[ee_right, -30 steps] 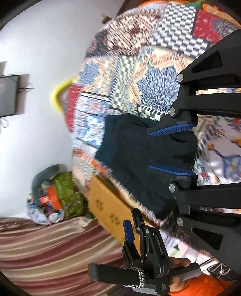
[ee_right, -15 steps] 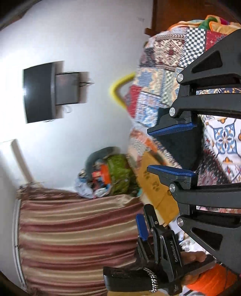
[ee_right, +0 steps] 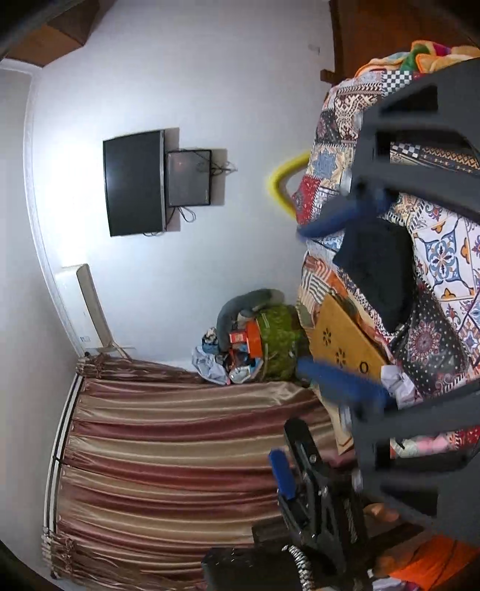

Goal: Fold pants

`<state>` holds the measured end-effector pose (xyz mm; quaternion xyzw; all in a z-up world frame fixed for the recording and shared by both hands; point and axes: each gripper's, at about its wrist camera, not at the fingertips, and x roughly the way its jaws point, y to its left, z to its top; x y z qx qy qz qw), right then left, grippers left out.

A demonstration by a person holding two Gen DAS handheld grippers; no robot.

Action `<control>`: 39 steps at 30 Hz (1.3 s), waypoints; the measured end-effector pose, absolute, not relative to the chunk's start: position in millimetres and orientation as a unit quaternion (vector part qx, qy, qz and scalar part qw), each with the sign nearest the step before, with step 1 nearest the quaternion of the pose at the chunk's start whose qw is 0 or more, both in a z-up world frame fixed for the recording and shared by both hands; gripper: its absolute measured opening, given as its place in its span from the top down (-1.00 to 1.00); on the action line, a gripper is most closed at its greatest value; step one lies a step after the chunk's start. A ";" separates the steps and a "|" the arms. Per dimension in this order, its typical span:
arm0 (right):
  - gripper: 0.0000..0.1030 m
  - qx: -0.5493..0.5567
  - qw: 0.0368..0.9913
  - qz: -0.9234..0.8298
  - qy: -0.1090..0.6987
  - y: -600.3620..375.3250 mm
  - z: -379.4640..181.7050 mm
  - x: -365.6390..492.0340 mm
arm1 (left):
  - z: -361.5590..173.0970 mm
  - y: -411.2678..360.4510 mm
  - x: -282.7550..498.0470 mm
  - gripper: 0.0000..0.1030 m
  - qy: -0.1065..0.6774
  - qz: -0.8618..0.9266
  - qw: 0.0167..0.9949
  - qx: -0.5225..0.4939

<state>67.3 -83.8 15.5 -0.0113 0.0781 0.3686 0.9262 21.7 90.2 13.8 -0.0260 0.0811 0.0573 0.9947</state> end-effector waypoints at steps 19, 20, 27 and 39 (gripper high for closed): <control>-1.00 -0.002 0.939 0.329 0.101 -93.8 2.4 62.3 | -0.9 86.6 12.3 -0.99 0.081 0.068 0.994 -0.017; -1.00 -0.001 0.939 0.329 0.102 -94.5 2.0 61.9 | -0.9 85.9 13.3 -0.99 0.082 0.067 0.994 -0.017; -1.00 0.006 0.939 0.327 0.103 -99.5 3.0 60.5 | -5.0 85.3 19.5 -0.99 0.087 0.059 0.994 -0.021; -1.00 0.001 0.943 0.318 0.099 -102.6 5.6 56.2 | -8.9 86.3 27.4 -0.99 0.097 0.046 0.994 -0.022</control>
